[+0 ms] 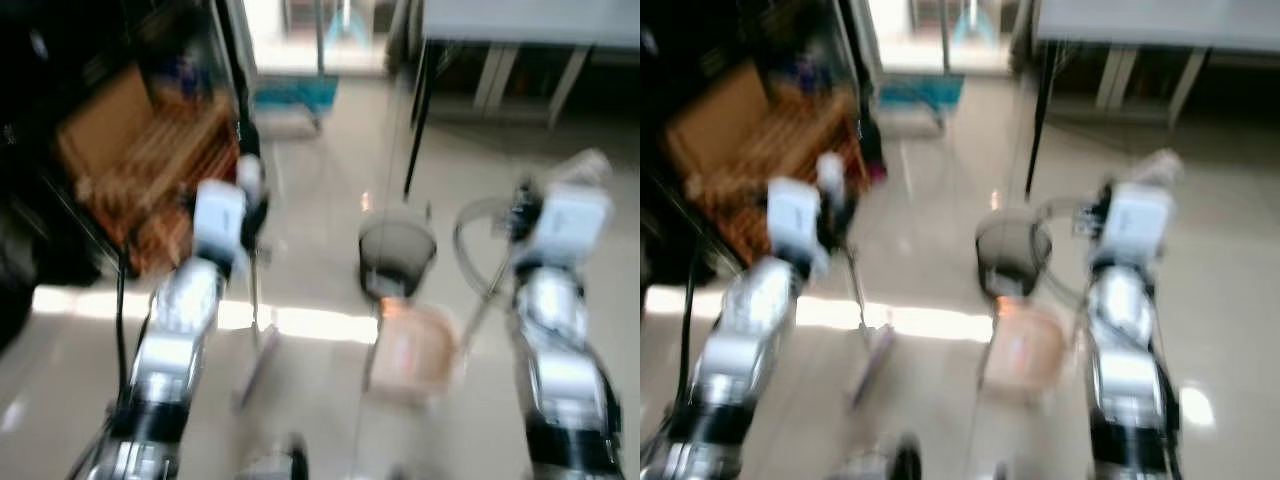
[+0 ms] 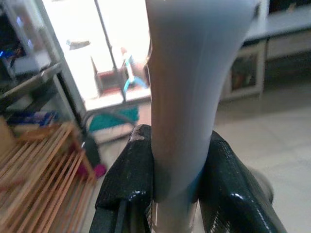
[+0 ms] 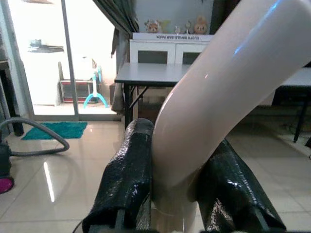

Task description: Sweep floor

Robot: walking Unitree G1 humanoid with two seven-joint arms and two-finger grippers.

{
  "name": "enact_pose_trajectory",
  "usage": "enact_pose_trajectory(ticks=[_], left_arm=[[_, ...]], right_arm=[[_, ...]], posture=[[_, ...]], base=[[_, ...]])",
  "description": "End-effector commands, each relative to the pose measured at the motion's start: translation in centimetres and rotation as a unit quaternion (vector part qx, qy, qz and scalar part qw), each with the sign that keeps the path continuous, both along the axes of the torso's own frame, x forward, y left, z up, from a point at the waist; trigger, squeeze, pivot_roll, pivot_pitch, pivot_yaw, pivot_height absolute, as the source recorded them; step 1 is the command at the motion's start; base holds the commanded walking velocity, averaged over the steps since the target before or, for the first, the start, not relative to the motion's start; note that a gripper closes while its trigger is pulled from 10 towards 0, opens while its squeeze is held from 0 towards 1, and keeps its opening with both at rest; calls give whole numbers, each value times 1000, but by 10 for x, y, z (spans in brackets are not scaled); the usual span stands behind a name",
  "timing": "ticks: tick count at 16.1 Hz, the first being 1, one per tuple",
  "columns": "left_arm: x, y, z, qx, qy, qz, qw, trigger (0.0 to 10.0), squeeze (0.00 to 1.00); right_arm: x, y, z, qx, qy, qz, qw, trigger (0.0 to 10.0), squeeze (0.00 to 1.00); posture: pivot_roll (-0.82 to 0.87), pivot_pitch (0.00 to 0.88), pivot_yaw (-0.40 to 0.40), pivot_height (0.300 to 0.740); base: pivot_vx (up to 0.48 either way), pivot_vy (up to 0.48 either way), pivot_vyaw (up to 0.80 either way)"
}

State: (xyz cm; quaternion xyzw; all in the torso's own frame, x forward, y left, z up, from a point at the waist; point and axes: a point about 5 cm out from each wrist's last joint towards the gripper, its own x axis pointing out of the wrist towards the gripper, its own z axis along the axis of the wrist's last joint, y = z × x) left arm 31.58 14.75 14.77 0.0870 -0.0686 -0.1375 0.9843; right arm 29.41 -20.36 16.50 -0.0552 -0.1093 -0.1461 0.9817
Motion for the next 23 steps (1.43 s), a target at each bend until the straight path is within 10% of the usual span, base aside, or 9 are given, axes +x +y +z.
enact_pose_trajectory(ticks=[1,23], left_arm=[[3,-1,8,1,-17,-1,1000,10000,0],[7,-4,16,-19,-51,9,998,10000,0]], right_arm=[[1,0,9,-10,-15,0,1000,10000,0],[2,12,-19,44,56,27,997,10000,0]], posture=[[13,98,74,740],[7,144,72,740]], base=[[0,-319,0],[12,-217,-22]])
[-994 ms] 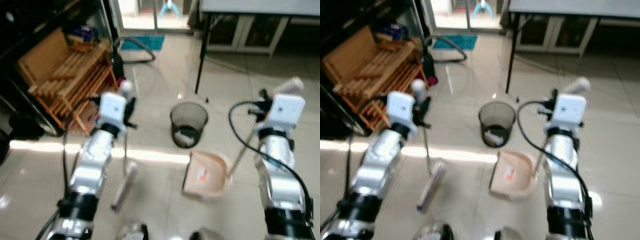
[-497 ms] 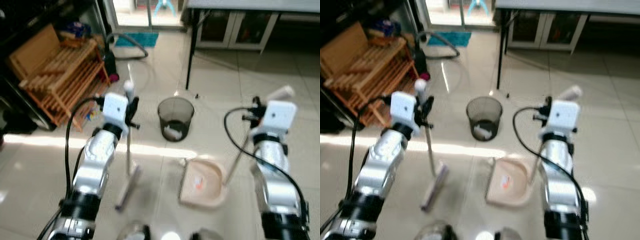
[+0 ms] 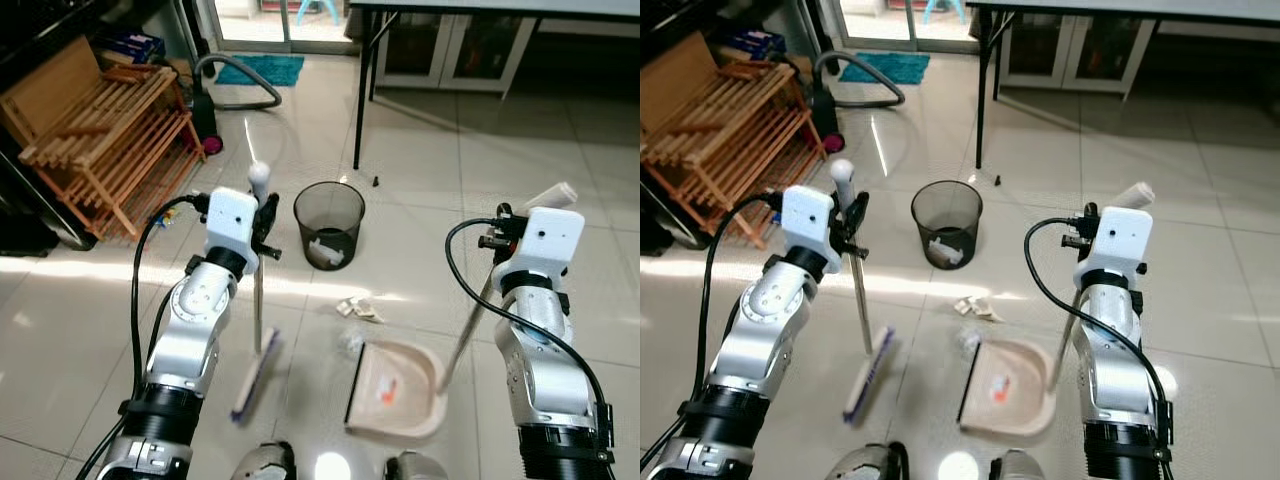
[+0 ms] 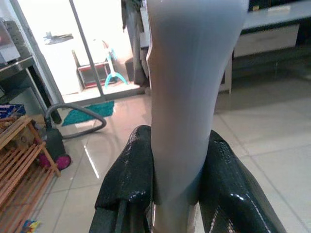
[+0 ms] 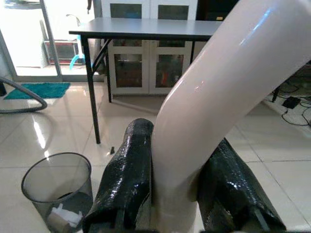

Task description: Sweep floor

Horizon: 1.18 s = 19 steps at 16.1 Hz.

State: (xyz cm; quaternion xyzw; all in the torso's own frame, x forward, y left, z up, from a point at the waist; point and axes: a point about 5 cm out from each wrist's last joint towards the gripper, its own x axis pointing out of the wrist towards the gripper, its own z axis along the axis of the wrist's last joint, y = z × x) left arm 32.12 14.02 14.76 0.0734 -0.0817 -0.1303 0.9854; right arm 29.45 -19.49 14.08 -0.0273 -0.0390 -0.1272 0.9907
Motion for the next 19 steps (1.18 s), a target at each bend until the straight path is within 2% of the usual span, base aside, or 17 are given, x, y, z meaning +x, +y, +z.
enact_pose_trajectory(ticks=[1,3,10,19], left_arm=[[2,3,18,-7,-41,3,999,10000,0],[2,3,18,-5,-39,2,999,10000,0],[3,4,16,-6,-35,0,999,10000,0],[6,5,18,-5,-35,-2,999,10000,0]], right_arm=[[2,5,5,10,-10,9,1000,10000,0],[2,8,4,11,-6,15,1000,10000,0],[3,10,4,2,-5,22,1000,10000,0],[6,5,6,15,-11,8,1000,10000,0]], posture=[[9,146,71,740],[9,147,73,740],[9,149,73,740],[13,133,77,740]], base=[[285,0,-581],[328,0,-634],[356,0,0],[361,0,0]])
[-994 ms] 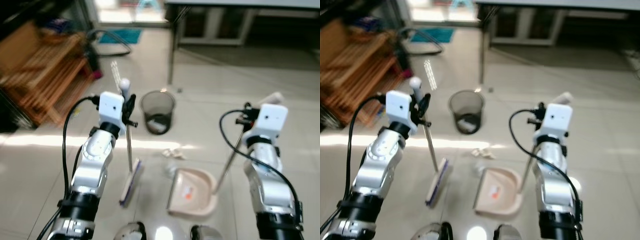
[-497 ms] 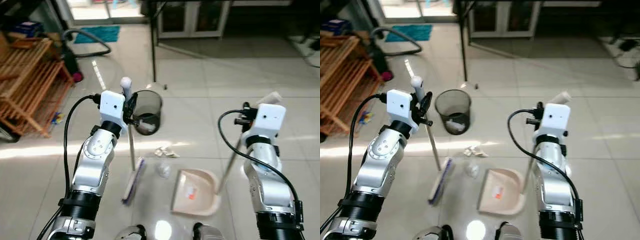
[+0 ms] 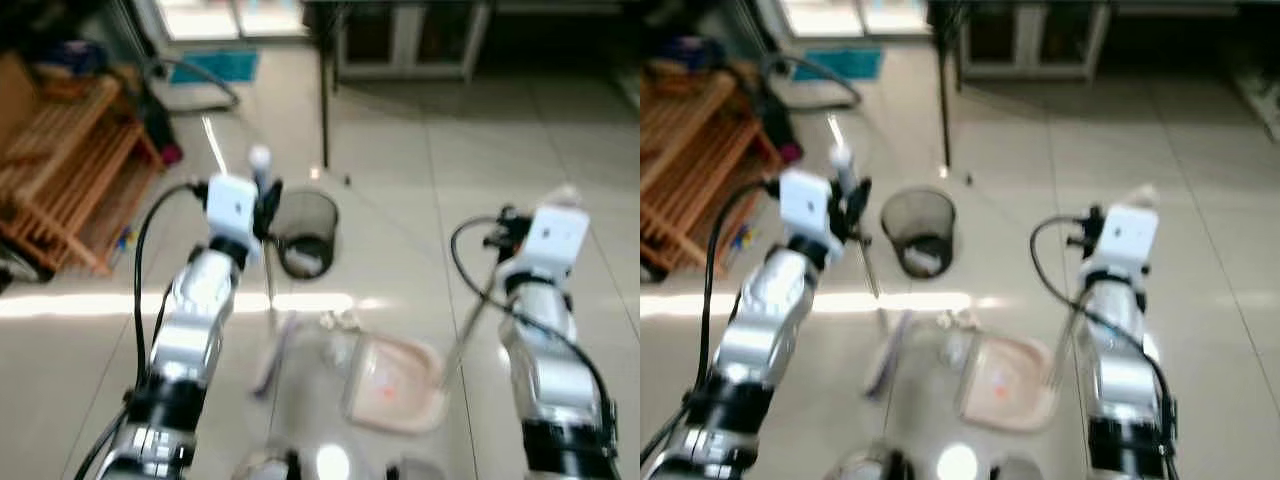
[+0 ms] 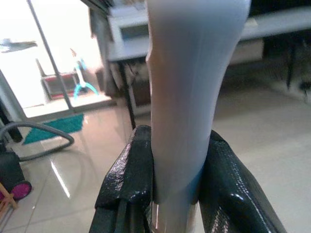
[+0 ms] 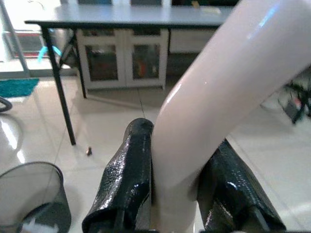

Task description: Sweep floor

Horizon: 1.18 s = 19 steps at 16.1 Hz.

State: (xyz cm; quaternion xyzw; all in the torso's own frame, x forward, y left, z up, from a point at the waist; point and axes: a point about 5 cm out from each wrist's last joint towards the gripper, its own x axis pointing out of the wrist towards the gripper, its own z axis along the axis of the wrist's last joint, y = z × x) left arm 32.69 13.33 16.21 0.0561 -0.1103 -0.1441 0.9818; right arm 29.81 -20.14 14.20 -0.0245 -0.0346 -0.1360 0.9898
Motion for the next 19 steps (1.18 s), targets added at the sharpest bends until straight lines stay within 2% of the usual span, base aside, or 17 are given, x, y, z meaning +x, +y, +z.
enact_pose_trajectory(ticks=[1,5,11,14,16,17,19], left_arm=[[0,12,3,14,-10,16,1000,10000,0],[-1,10,2,2,-11,7,1000,10000,0],[-3,12,-1,13,-10,17,1000,10000,0],[-2,14,-10,32,-3,30,999,10000,0],[-1,15,-18,19,2,32,999,10000,0],[1,15,-18,4,3,38,999,10000,0],[3,13,-16,2,-7,45,999,10000,0]], right_arm=[[2,11,5,10,-15,16,1000,10000,0],[1,10,5,2,-18,14,1000,10000,0],[2,6,8,-9,-26,10,1000,10000,0],[7,0,13,-27,-52,18,998,10000,0],[12,0,7,-33,-42,24,998,10000,0],[14,1,6,-42,-43,27,998,10000,0],[13,2,4,-57,-42,30,997,10000,0]], posture=[[11,134,79,740],[10,135,79,740],[12,152,81,740],[16,182,82,740],[21,213,77,740],[22,224,73,740],[24,254,67,740]], base=[[364,0,0],[339,0,0],[0,0,0],[0,0,0],[0,0,0],[0,0,0],[0,0,0]])
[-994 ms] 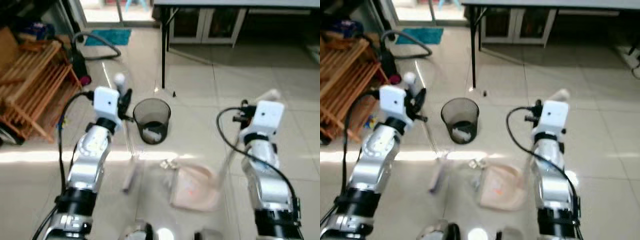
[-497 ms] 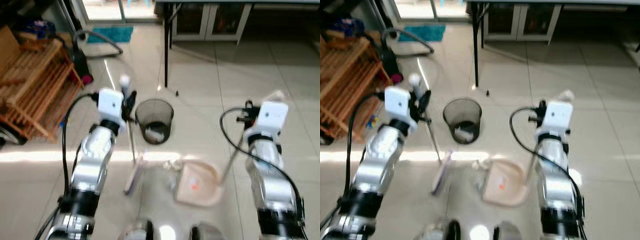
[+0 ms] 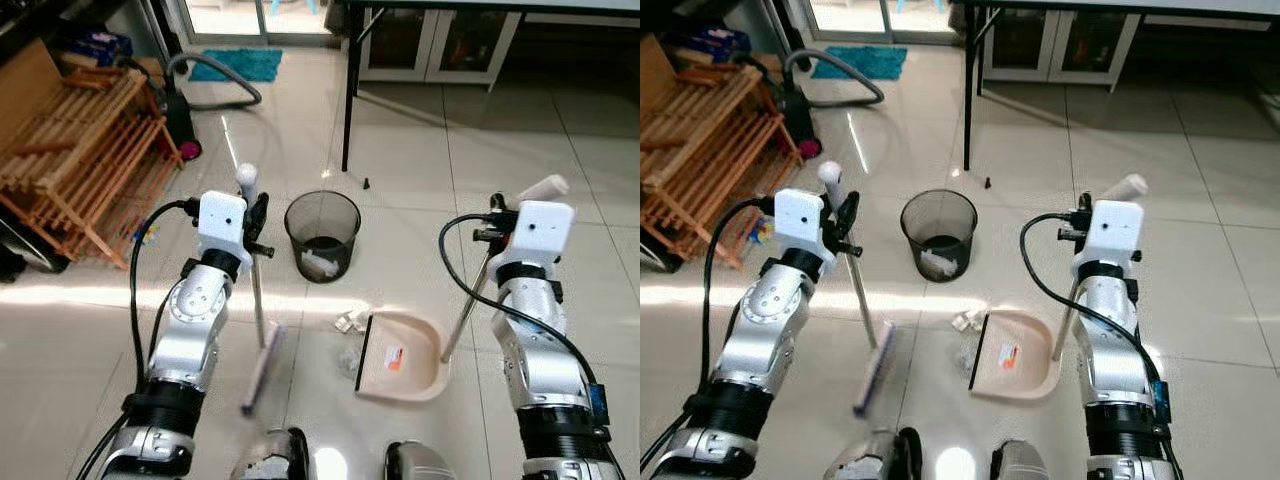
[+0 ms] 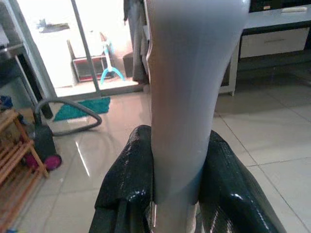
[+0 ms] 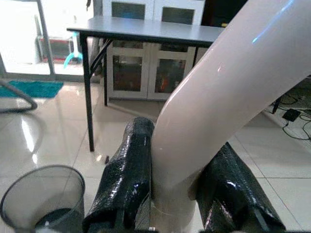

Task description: Sweep floor

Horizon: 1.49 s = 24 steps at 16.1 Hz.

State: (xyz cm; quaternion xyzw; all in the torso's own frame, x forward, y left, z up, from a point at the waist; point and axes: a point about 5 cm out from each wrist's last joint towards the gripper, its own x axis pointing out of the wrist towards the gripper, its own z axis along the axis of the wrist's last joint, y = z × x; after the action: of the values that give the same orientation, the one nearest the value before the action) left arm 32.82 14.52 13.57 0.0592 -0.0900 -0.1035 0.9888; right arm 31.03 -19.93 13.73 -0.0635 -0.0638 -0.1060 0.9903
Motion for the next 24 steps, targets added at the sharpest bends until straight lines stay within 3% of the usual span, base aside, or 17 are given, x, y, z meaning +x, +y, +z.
enact_pose_trajectory(ticks=[1,4,7,12,16,20,24], left_arm=[[4,-3,15,5,-52,5,999,10000,0],[8,-4,13,0,-63,-11,998,10000,0],[17,-6,16,6,-73,-15,997,10000,0],[33,-15,11,17,-46,-25,998,10000,0],[34,-29,1,17,-24,-41,999,10000,0],[34,-42,-2,-4,-22,-53,998,10000,0],[36,-44,2,-5,-31,-55,998,10000,0]], right_arm=[[6,-3,9,-38,-20,3,999,10000,0],[12,-18,31,-68,-58,-16,996,10000,0],[13,-26,23,-82,-48,-27,995,10000,0],[19,-5,-1,-96,-20,-28,995,10000,0],[17,14,-12,-36,-18,-31,999,10000,0],[14,22,-8,-1,-32,-32,999,10000,0],[5,36,1,13,-52,-16,998,10000,0]], posture=[[22,266,68,740],[-12,308,70,740],[18,337,66,740],[30,377,111,740],[27,370,117,740],[4,359,115,740],[-27,341,100,740]], base=[[0,0,0],[0,0,0],[0,0,0],[0,0,0],[0,0,0],[0,0,0],[0,0,0]])
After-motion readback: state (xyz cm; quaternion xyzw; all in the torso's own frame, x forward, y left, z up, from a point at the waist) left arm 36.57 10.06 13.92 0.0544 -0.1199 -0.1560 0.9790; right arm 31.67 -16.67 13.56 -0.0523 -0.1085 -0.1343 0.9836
